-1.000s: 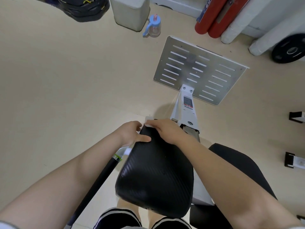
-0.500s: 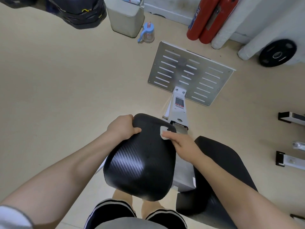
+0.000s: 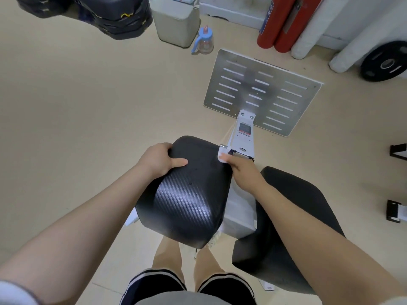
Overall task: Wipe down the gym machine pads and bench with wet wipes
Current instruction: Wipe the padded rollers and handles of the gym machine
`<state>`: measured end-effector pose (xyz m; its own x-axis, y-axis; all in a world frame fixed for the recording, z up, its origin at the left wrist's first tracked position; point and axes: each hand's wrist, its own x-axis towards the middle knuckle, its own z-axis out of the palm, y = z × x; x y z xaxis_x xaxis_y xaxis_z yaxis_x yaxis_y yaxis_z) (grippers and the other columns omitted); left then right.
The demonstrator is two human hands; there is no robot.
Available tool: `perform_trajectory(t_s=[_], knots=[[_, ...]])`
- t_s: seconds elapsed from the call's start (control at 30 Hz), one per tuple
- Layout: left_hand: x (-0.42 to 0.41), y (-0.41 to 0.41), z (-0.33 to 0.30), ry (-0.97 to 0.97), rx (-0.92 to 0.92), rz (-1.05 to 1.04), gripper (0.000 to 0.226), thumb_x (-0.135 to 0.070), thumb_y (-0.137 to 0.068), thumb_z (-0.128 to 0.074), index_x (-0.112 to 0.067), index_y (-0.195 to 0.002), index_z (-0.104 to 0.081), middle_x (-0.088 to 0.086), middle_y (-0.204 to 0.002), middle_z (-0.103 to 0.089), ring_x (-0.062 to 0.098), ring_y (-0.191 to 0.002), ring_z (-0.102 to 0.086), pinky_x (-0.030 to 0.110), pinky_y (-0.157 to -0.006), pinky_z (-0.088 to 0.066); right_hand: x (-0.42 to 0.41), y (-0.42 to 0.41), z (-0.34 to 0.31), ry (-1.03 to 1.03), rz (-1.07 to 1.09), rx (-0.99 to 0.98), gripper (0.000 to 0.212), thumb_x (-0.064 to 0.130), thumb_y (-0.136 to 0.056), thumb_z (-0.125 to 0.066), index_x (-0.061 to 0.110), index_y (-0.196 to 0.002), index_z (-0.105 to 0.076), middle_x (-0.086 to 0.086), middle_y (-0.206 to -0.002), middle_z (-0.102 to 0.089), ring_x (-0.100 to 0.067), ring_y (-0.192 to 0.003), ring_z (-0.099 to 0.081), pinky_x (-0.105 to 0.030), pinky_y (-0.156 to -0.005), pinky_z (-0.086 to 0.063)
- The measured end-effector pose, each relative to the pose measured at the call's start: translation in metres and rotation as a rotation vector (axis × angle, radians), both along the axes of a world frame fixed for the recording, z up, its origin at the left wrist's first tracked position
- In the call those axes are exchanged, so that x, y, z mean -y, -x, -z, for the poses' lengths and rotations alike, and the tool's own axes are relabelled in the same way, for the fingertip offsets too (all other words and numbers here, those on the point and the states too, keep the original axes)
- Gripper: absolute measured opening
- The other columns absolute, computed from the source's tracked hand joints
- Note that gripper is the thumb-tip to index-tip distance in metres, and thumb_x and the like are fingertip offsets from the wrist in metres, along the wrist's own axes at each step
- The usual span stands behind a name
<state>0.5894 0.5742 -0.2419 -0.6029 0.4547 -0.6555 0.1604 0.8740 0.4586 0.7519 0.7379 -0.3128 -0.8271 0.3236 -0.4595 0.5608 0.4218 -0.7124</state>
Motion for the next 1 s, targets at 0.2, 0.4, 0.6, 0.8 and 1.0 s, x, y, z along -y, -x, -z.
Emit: perform_trajectory(t_s=[0.2,0.4,0.6,0.8,1.0], knots=[[-0.001,-0.002,-0.005,-0.02,0.027,-0.062,0.052,-0.029,-0.08,-0.071,-0.008,-0.125,-0.054,0.008,-0.125,-0.059,0.025,-0.113,-0.054,0.024,-0.086,-0.035,0.022,-0.04,-0.035,0.114,-0.075,-0.144,0.039,0.002,-0.097,-0.039,0.021,-0.127,-0.055,0.007,-0.136,-0.048,-0.003,-0.128,-0.038,-0.012,-0.109,-0.022],[0.002,0.003,0.007,-0.051,0.051,-0.072,0.05,-0.027,-0.078,-0.073,-0.016,-0.123,-0.056,-0.002,-0.114,-0.061,0.019,-0.111,-0.056,0.023,-0.087,-0.036,0.003,0.012,-0.016,0.091,-0.007,0.031,0.034,0.013,-0.1,-0.034,0.024,-0.122,-0.057,-0.001,-0.122,-0.055,-0.022,-0.122,-0.046,-0.022,-0.097,-0.032],[0.002,0.009,0.013,-0.058,0.053,-0.039,0.058,-0.03,-0.076,-0.074,-0.018,-0.129,-0.052,-0.001,-0.122,-0.06,0.018,-0.111,-0.056,0.024,-0.091,-0.037,0.009,0.031,-0.023,0.209,0.138,0.092,0.034,0.016,-0.099,-0.038,0.027,-0.121,-0.061,-0.001,-0.132,-0.053,-0.019,-0.123,-0.046,-0.017,-0.091,-0.03],[-0.002,0.019,0.006,-0.028,0.168,0.037,0.059,-0.03,-0.075,-0.075,-0.016,-0.128,-0.052,-0.002,-0.114,-0.061,0.015,-0.098,-0.056,0.023,-0.087,-0.038,0.024,0.007,-0.046,0.246,-0.05,0.064,0.036,0.014,-0.1,-0.038,0.029,-0.128,-0.055,0.012,-0.133,-0.049,-0.002,-0.12,-0.041,-0.014,-0.099,-0.028],[0.001,0.032,0.02,-0.044,0.257,0.081,0.061,-0.036,-0.073,-0.076,-0.023,-0.127,-0.053,-0.004,-0.114,-0.063,0.015,-0.103,-0.06,0.025,-0.09,-0.043,0.011,0.054,-0.03,0.035,-0.168,0.204,0.037,0.028,-0.1,-0.034,0.013,-0.132,-0.046,-0.006,-0.139,-0.048,-0.023,-0.126,-0.041,-0.03,-0.102,-0.029]])
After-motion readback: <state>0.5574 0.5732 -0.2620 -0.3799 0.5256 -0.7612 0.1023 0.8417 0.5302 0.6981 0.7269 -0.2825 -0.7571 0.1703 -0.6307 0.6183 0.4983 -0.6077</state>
